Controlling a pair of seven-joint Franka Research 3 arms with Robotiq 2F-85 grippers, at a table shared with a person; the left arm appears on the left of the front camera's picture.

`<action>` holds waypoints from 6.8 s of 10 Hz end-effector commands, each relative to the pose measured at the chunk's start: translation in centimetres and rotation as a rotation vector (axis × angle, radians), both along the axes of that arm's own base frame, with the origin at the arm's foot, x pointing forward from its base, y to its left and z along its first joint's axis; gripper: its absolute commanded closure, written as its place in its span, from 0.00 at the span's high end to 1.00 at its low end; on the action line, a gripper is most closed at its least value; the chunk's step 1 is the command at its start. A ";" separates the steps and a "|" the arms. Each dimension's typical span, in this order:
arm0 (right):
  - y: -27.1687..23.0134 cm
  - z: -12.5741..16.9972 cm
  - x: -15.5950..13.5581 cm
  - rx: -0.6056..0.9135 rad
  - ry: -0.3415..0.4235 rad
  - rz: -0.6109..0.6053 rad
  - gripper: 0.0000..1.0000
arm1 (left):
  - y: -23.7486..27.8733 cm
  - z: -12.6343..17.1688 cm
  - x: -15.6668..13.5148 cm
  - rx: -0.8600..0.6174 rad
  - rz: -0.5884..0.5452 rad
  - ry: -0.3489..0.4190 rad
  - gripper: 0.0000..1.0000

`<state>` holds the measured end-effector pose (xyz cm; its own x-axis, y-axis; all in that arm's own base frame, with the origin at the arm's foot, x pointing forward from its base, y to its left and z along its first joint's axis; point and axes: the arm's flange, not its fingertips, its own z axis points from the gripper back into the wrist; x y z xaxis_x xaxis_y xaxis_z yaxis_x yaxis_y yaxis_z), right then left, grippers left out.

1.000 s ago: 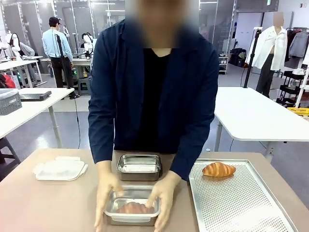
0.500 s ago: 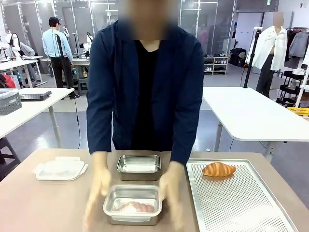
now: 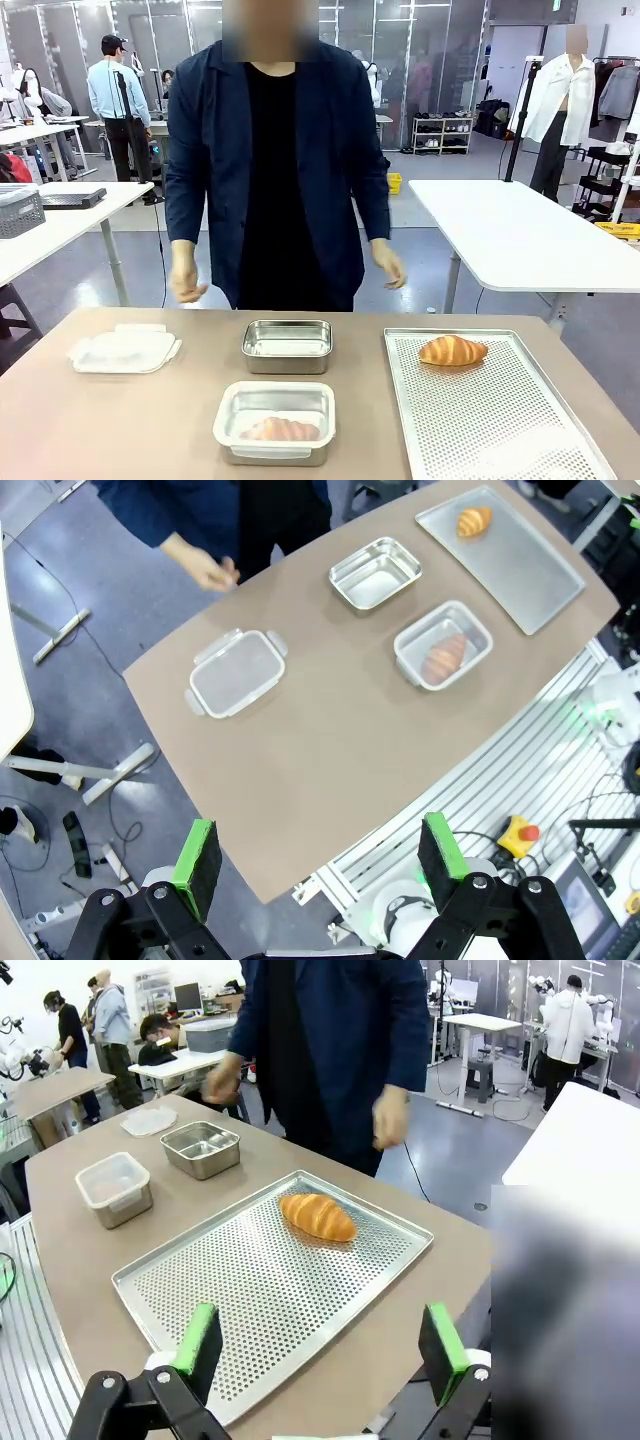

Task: Place the bread into the airtight container.
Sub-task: Pick up a Butter Roll and place it into an empty Airtight Container.

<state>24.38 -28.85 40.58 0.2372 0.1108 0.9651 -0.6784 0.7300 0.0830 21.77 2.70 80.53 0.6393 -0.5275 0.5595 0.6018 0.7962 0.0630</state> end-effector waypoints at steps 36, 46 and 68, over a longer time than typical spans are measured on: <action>35.0 -4.2 31.8 -1.181 0.257 0.497 1.00 | 0.0 0.1 -0.1 0.001 -0.010 -0.001 1.00; 35.2 -10.4 35.1 -1.194 0.349 0.558 1.00 | 0.0 0.1 -0.1 0.001 -0.010 -0.001 1.00; 66.9 -1.9 33.7 -1.157 0.479 0.486 0.43 | 0.0 0.1 -0.1 0.001 -0.010 -0.001 1.00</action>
